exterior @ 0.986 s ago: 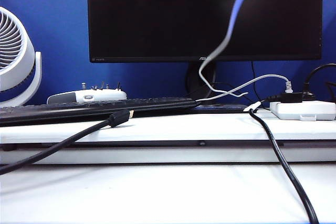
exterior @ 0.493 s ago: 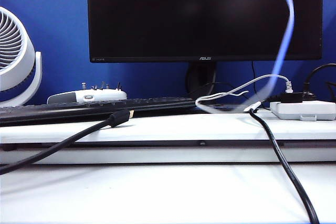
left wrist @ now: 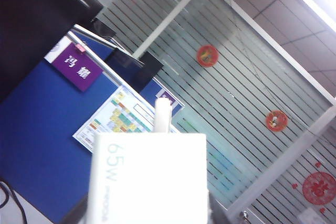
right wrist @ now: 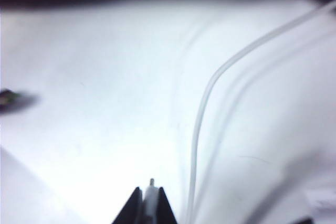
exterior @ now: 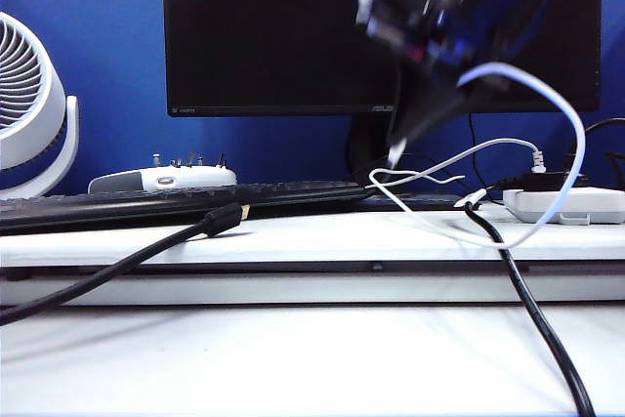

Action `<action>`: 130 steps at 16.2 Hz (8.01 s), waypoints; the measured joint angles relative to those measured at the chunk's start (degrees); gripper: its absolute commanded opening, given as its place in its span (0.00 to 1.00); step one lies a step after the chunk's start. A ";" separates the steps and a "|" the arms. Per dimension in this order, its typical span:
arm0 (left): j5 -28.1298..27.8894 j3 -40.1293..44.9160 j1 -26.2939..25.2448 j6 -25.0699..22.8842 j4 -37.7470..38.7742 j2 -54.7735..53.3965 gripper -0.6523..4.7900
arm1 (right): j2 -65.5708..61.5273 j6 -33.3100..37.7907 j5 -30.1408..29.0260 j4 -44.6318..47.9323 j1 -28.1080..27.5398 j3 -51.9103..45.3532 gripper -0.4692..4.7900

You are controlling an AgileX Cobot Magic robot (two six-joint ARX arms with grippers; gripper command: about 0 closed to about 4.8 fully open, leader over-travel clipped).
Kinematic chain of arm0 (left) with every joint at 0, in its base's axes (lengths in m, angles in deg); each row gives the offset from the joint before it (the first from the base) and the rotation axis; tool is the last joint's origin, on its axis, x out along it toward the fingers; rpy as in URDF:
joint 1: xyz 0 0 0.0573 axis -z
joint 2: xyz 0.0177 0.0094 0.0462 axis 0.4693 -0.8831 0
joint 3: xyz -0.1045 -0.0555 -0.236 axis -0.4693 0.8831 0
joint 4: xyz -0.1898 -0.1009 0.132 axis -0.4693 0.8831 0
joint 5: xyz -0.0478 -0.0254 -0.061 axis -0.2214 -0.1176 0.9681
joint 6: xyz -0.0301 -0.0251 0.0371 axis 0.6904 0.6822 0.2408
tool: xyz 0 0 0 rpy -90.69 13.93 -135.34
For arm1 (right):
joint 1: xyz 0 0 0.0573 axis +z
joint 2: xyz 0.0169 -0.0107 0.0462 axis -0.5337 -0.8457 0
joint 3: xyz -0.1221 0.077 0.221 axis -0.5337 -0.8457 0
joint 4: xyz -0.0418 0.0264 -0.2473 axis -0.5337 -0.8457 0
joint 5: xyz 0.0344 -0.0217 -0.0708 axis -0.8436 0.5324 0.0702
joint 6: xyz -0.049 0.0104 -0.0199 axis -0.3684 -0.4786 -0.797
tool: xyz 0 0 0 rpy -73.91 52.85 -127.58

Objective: Pick up the Type-C charging cable and the charging base, insert one end of the Type-C charger into the corresponding slot on the base, and finally place the plugged-in charger back on the table.

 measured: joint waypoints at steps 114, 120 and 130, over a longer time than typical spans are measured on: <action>1.95 0.00 2.10 -1.57 5.70 -0.70 0.16 | 10.10 57.27 -37.29 70.95 -6.88 -0.11 0.09; 1.97 0.00 2.10 -2.40 5.75 -0.70 0.16 | 10.12 57.31 -37.79 71.38 -6.88 -0.13 0.09; 1.68 0.00 2.12 -2.40 5.79 -0.70 0.16 | 10.08 58.82 -38.27 71.91 -6.88 -0.11 0.09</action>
